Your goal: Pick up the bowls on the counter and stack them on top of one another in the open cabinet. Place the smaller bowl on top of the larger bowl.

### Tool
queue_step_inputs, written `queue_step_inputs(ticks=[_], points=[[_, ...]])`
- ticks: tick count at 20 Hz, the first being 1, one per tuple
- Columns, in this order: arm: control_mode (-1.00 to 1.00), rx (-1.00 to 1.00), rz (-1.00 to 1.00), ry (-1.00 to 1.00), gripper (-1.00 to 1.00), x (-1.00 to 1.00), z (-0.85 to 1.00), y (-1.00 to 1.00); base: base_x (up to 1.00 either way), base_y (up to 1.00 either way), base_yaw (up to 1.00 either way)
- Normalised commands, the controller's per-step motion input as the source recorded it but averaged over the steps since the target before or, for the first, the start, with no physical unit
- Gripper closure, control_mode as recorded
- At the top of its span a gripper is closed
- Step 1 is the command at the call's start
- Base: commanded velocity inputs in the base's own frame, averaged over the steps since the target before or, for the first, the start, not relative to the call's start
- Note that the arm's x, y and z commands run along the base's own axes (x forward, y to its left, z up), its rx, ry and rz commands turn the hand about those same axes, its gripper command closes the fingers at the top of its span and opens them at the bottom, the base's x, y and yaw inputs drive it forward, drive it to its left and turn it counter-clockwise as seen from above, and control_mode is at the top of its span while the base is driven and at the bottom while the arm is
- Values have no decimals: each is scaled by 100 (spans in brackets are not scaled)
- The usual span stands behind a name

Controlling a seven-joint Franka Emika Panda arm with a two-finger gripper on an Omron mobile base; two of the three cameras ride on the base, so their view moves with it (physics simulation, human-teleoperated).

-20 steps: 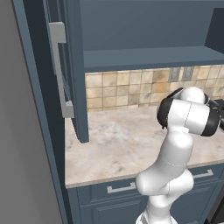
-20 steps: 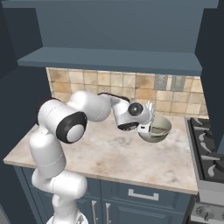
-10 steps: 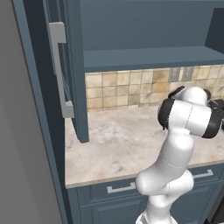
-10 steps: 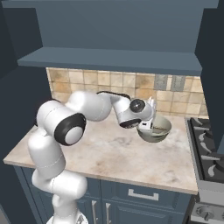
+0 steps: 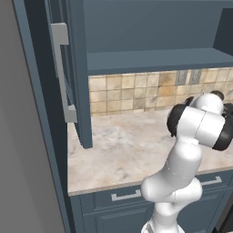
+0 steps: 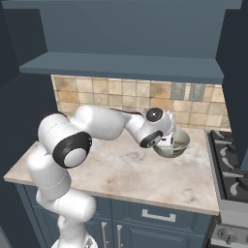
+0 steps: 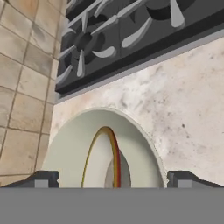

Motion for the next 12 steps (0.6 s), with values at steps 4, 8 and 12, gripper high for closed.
queue_step_inputs(ticks=[4,8,12], points=[[-100,-3,8,8,-100,-5,-2,-1,0,0,0],[-100,0,0,0,-100,0,0,0,0,0,0],[-100,3,6,14,-100,0,-6,-11,0,0,0]])
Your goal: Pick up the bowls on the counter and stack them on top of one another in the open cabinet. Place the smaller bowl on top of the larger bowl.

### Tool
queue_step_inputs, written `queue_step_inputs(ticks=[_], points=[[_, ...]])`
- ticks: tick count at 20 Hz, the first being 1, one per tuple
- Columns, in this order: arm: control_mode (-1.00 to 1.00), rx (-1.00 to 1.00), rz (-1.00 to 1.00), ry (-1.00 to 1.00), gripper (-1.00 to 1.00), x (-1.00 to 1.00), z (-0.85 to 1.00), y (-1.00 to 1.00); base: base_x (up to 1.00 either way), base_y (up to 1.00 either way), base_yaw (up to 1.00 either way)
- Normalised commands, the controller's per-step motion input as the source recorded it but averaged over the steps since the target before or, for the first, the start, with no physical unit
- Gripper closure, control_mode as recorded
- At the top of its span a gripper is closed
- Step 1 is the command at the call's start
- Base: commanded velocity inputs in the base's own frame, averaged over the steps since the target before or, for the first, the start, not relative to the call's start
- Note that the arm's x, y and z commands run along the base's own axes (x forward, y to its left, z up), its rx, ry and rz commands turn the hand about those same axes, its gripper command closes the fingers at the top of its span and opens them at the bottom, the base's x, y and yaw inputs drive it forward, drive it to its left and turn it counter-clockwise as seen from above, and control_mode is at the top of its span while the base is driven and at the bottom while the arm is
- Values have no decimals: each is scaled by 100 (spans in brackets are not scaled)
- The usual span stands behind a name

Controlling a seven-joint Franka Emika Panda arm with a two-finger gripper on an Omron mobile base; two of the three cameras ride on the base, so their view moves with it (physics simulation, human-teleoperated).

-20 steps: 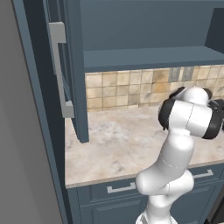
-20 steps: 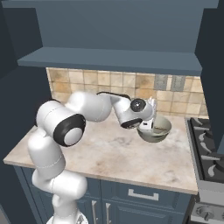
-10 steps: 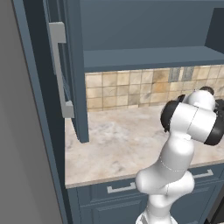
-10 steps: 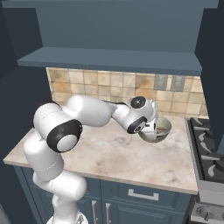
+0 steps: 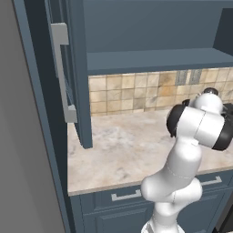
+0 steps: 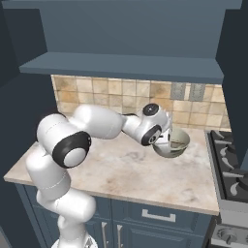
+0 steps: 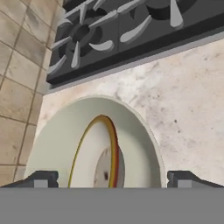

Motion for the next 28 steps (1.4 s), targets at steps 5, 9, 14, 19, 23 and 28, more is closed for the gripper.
queue_step_inputs(ticks=[5,9,14,19,23,28], points=[[-100,4,10,22,-100,0,-9,-25,0,0,0],[-100,4,11,24,-100,0,-8,-30,0,0,0],[-100,1,8,16,-100,0,-4,-17,0,0,0],[-100,2,0,1,-100,0,-1,-1,0,0,0],[-100,13,3,7,-100,0,-4,-13,0,0,0],[-100,15,3,2,-100,-3,-6,-18,0,0,0]])
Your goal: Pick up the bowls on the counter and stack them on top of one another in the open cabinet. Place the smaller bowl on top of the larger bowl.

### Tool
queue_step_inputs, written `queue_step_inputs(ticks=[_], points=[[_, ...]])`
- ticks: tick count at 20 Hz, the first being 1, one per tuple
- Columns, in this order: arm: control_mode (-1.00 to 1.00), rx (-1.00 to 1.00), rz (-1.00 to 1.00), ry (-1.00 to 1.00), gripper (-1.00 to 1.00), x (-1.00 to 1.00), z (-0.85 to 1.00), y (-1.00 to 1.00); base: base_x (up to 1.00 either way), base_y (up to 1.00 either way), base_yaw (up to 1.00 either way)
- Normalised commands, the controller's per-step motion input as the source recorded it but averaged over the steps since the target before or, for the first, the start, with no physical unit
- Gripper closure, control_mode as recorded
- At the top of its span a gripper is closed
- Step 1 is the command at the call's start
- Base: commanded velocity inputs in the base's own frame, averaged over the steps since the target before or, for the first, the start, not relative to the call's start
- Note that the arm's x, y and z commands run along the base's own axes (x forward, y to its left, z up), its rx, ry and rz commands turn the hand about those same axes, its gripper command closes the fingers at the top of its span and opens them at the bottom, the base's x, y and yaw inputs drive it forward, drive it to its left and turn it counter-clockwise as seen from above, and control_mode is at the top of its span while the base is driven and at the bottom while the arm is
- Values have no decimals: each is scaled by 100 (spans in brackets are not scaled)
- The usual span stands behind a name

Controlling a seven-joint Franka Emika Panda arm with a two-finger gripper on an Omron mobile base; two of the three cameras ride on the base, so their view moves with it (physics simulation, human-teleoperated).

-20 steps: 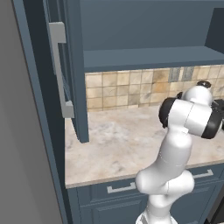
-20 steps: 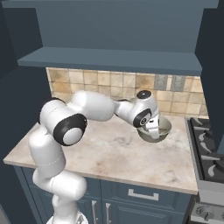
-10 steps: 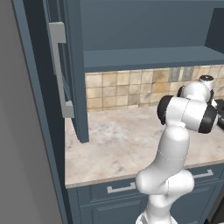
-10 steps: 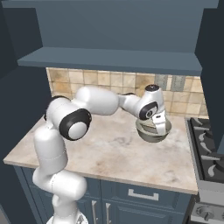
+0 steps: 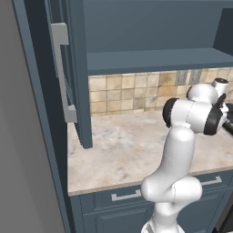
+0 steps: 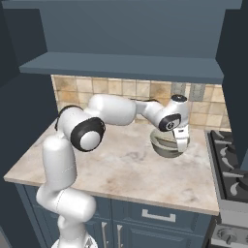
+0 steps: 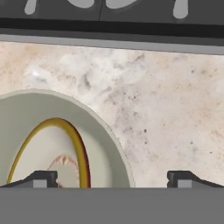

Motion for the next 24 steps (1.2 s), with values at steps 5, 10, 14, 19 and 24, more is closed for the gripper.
queue_step_inputs(ticks=[5,10,14,19,24], points=[[-100,5,1,-1,-100,-3,-6,-12,0,0,0],[-100,0,0,0,-100,0,-2,0,0,0,0],[-100,0,0,0,-100,1,-18,0,0,0,0],[-100,0,0,0,-100,2,-31,3,0,0,0],[-100,0,0,0,-100,0,-41,5,0,0,0]])
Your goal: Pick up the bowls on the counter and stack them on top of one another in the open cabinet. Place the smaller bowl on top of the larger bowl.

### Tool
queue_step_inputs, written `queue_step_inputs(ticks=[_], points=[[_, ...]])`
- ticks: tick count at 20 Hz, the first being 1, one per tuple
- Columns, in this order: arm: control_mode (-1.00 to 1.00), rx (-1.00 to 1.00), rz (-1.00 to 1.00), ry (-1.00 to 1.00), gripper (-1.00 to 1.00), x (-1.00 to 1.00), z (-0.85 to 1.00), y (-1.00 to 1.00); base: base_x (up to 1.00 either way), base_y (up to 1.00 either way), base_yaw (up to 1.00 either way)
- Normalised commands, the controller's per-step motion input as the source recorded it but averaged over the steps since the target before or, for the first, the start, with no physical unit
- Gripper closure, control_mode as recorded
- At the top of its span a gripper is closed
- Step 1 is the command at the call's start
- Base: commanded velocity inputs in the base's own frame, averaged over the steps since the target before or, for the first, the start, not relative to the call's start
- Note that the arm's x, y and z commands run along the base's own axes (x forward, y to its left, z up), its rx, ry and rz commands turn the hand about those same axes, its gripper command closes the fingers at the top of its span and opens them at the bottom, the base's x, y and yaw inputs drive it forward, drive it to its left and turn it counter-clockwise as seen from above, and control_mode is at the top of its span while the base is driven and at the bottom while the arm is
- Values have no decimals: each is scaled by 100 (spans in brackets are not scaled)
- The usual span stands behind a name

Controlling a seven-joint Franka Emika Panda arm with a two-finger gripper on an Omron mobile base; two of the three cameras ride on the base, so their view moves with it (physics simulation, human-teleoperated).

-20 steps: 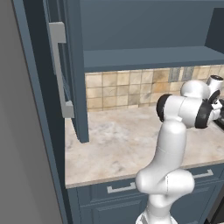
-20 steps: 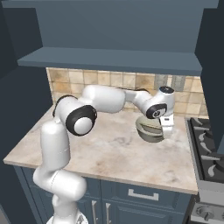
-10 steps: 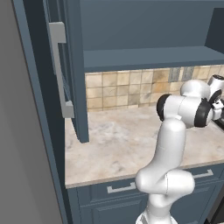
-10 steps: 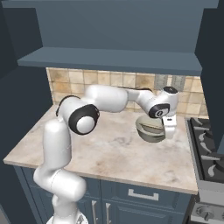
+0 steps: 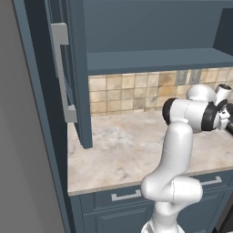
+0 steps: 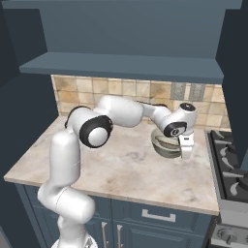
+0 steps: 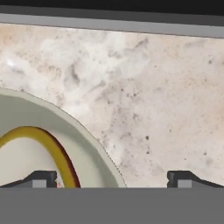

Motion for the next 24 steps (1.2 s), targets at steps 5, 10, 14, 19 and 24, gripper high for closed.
queue_step_inputs(ticks=[5,10,14,19,24], points=[[-100,0,0,0,-100,3,-41,10,0,0,0],[-100,0,0,0,-100,5,-29,8,0,0,0],[-100,0,0,0,100,3,-12,5,0,0,0],[-100,0,0,0,100,0,0,0,0,0,0],[-100,1,0,0,100,0,28,0,0,0,0]])
